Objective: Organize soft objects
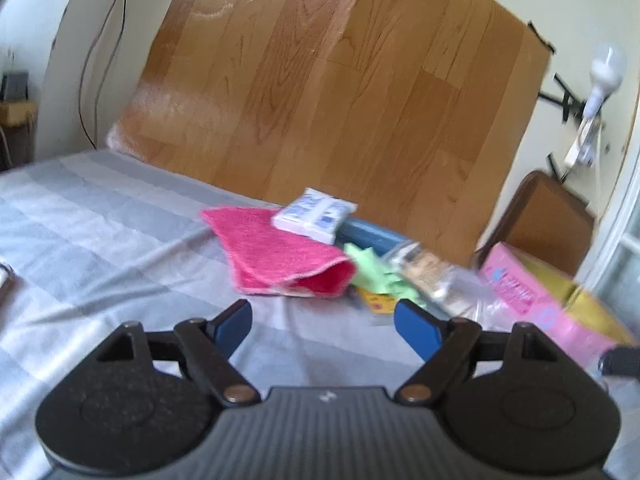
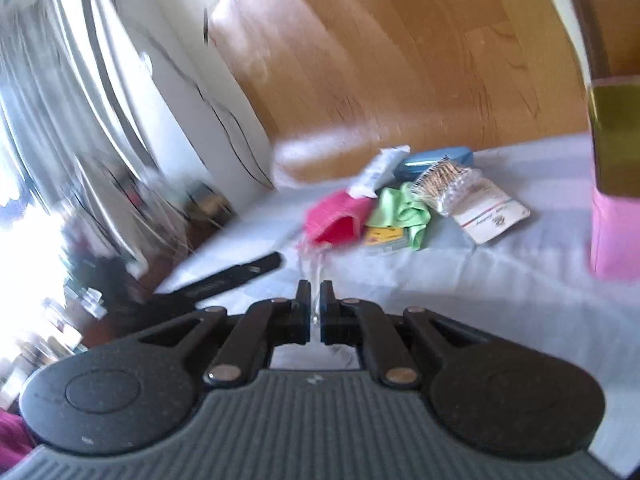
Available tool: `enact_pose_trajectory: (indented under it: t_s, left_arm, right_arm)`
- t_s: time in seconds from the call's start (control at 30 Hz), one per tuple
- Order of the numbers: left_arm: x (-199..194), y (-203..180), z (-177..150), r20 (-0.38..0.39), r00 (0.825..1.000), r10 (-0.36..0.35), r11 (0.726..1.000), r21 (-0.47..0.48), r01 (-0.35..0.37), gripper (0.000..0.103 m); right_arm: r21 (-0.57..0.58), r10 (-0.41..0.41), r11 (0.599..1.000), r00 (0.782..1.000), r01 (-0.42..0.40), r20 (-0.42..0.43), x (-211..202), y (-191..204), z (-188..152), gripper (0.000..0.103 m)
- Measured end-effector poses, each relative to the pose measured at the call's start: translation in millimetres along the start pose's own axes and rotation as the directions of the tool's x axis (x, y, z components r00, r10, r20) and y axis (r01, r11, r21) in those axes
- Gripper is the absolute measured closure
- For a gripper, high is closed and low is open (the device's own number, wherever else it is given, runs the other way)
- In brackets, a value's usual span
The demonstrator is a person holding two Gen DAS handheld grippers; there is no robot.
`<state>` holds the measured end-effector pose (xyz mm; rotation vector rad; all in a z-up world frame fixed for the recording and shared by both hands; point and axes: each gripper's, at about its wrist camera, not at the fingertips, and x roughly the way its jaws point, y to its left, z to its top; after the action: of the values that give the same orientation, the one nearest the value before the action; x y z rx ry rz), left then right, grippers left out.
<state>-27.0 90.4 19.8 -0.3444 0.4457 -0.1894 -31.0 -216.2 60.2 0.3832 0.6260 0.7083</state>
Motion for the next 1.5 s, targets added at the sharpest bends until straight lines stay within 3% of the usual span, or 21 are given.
enact_pose_trajectory:
  t_s: [0.1, 0.2, 0.27, 0.33, 0.37, 0.4, 0.43, 0.57, 0.63, 0.73, 0.9, 0.97, 1.0, 1.03, 1.07, 1.17, 1.27, 1.4, 1.5]
  left_arm:
    - [-1, -16, 4, -0.020, 0.999, -0.029, 1.000, 0.003, 0.029, 0.022]
    - [1, -36, 5, -0.061, 0.997, -0.053, 0.997, 0.045, 0.056, 0.022]
    - [2, -47, 5, -0.103, 0.992, -0.076, 0.994, 0.071, 0.084, 0.022]
    - [4, -57, 4, -0.160, 0.981, -0.111, 0.988, 0.093, 0.127, 0.016]
    - [5, -61, 3, -0.187, 0.975, -0.120, 0.985, 0.103, 0.141, 0.015]
    - [4, -64, 1, -0.208, 0.970, -0.126, 0.982, 0.112, 0.152, 0.015]
    - [3, -67, -1, -0.222, 0.966, -0.133, 0.979, 0.125, 0.163, 0.015]
    - [-11, -62, -2, -0.262, 0.956, -0.134, 0.976, 0.133, 0.174, 0.015]
    - [-17, -55, -3, -0.325, 0.934, -0.152, 0.973, 0.117, 0.199, 0.015]
    - [-33, -53, -11, -0.420, 0.893, -0.159, 0.961, 0.144, 0.238, 0.015]
    - [-28, -47, -34, -0.614, 0.775, -0.149, 0.960, 0.097, 0.262, 0.023]
    - [-29, -46, -38, -0.620, 0.766, -0.171, 0.956, 0.082, 0.280, 0.022]
    - [-28, -48, -39, -0.621, 0.762, -0.184, 0.955, 0.072, 0.289, 0.027]
    - [-26, -49, -40, -0.631, 0.746, -0.211, 0.951, 0.045, 0.307, 0.036]
    - [-25, -52, -42, -0.635, 0.734, -0.242, 0.945, 0.017, 0.326, 0.035]
    - [-24, -65, -43, -0.602, 0.776, -0.188, 0.953, 0.080, 0.293, 0.036]
    - [-17, -75, -25, -0.555, 0.798, -0.236, 0.950, 0.041, 0.310, 0.036]
    - [2, -123, 11, -0.460, 0.828, -0.321, 0.912, 0.085, 0.401, 0.036]
    - [31, -172, 30, -0.410, 0.831, -0.376, 0.876, 0.133, 0.463, 0.036]
  right_arm:
    - [0.098, -0.009, 0.995, 0.999, 0.004, 0.049, -21, -15, -4, 0.100]
    - [0.147, -0.214, 0.969, 0.974, 0.201, 0.080, -33, -37, -11, 0.095]
    - [0.157, -0.301, 0.945, 0.950, 0.287, 0.079, -39, -46, -17, 0.095]
    - [0.122, -0.297, 0.950, 0.951, 0.286, 0.088, -44, -42, -23, 0.091]
    - [0.088, -0.278, 0.959, 0.957, 0.271, 0.084, -45, -37, -26, 0.082]
    - [0.041, -0.254, 0.967, 0.965, 0.251, 0.071, -46, -31, -30, 0.067]
    - [0.000, -0.235, 0.972, 0.970, 0.235, 0.057, -46, -27, -33, 0.061]
    - [-0.124, -0.134, 0.984, 0.991, 0.130, -0.024, -39, -5, -52, 0.059]
    - [-0.089, -0.055, 0.995, 0.995, 0.047, -0.083, -37, -7, -55, 0.059]
    - [-0.077, 0.053, 0.995, 0.981, -0.068, -0.186, -30, -3, -61, 0.059]
    - [-0.023, 0.114, 0.991, 0.938, -0.129, -0.328, -25, -6, -69, 0.059]
    - [0.016, 0.133, 0.991, 0.929, -0.136, -0.345, -21, -8, -71, 0.059]
    - [0.026, 0.139, 0.990, 0.927, -0.138, -0.348, -20, -6, -73, 0.059]
    - [0.039, 0.143, 0.990, 0.924, -0.138, -0.356, -15, -5, -75, 0.059]
    - [0.057, 0.147, 0.989, 0.921, -0.136, -0.361, -9, -4, -76, 0.059]
    - [0.080, 0.147, 0.989, 0.938, -0.128, -0.313, 7, -4, -74, 0.067]
    - [0.047, 0.078, 0.997, 0.963, -0.068, -0.259, 4, -7, -65, 0.069]
    - [-0.008, -0.002, 1.000, 0.994, 0.001, -0.108, -25, -18, -37, 0.070]
    - [-0.035, -0.098, 0.994, 0.995, 0.099, 0.025, -55, -35, -7, 0.070]
